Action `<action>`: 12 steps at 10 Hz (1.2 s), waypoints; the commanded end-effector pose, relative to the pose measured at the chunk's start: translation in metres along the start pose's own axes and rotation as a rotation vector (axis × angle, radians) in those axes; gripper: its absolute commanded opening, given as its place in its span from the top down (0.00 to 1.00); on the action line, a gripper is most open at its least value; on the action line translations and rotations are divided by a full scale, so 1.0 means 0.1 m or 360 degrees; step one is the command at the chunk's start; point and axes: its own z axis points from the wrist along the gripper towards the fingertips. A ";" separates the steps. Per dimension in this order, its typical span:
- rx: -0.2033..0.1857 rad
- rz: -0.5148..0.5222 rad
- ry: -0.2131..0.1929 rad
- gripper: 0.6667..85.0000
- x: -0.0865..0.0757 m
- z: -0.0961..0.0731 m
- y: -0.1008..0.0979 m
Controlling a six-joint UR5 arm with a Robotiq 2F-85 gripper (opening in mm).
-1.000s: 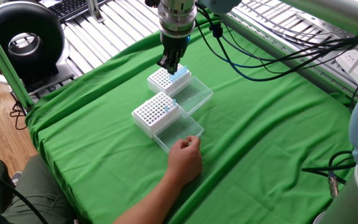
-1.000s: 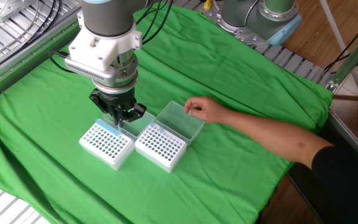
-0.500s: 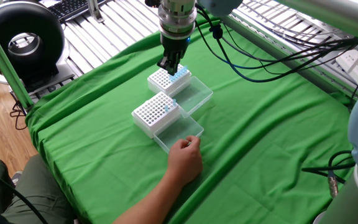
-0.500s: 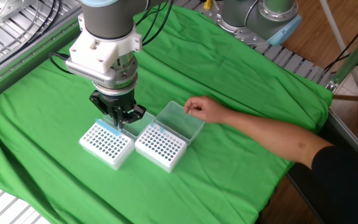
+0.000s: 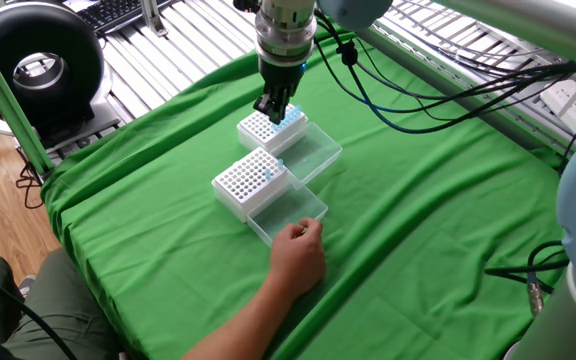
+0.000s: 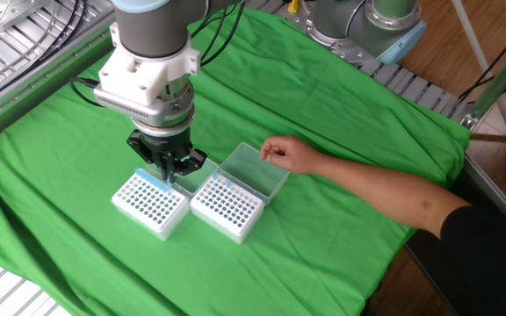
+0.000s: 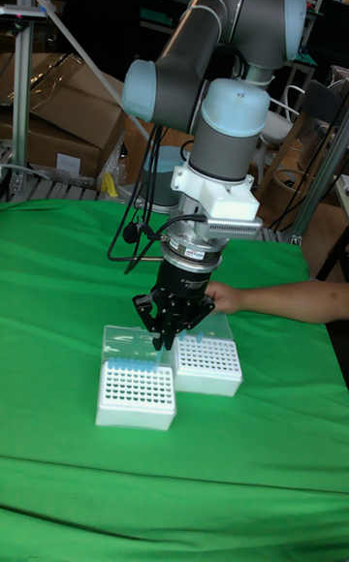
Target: Insert a medium pipette tip into the holder for medium pipette tips
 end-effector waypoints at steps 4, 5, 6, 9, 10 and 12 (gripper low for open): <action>-0.0086 0.0013 0.0021 0.73 0.08 -0.05 0.13; -0.0114 0.0057 0.0030 0.73 0.14 -0.06 0.24; -0.0131 0.0100 0.0029 0.73 0.19 -0.05 0.35; -0.0118 0.0236 0.0029 0.73 0.34 0.03 0.69; -0.0107 0.0261 0.0037 0.73 0.39 0.04 0.76; -0.0095 0.0311 0.0051 0.73 0.46 0.09 0.90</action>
